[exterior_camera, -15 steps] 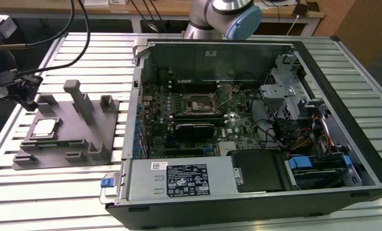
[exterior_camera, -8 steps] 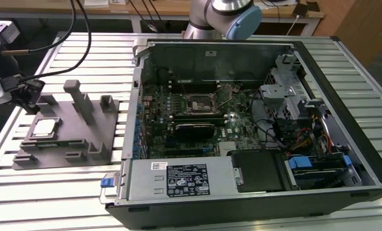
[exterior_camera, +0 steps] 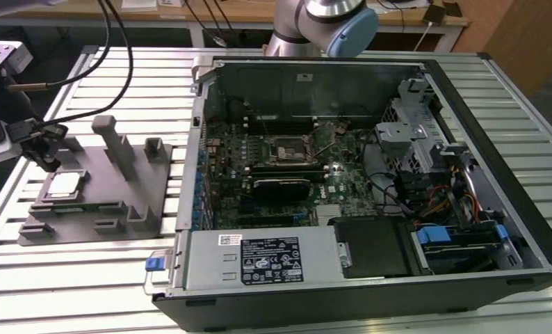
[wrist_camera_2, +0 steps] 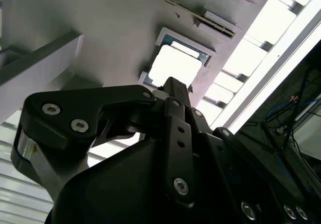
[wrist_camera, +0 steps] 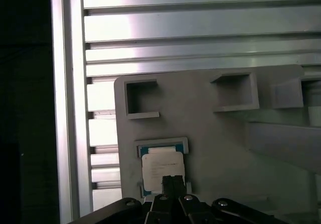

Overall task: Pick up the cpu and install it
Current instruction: 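Pick up the cpu and move it towards the insertion slot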

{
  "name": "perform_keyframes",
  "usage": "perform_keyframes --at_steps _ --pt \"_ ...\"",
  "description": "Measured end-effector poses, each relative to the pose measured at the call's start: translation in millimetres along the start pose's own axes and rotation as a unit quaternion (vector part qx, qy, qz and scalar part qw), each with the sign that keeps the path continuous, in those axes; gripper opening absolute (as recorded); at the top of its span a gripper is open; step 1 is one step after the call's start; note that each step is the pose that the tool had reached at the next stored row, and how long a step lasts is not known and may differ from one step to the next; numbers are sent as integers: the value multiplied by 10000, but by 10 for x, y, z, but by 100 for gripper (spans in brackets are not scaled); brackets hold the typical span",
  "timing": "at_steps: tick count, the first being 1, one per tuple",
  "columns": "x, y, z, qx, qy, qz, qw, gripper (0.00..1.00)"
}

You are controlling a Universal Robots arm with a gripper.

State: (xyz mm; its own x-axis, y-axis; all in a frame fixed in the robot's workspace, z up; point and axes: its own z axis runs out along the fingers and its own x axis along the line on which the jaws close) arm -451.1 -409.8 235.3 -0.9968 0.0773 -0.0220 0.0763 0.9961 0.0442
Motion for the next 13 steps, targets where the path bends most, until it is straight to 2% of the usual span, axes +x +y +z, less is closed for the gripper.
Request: perform_keyframes --at_steps 13 --pt "29 -25 235 0 2 0 10000 11"
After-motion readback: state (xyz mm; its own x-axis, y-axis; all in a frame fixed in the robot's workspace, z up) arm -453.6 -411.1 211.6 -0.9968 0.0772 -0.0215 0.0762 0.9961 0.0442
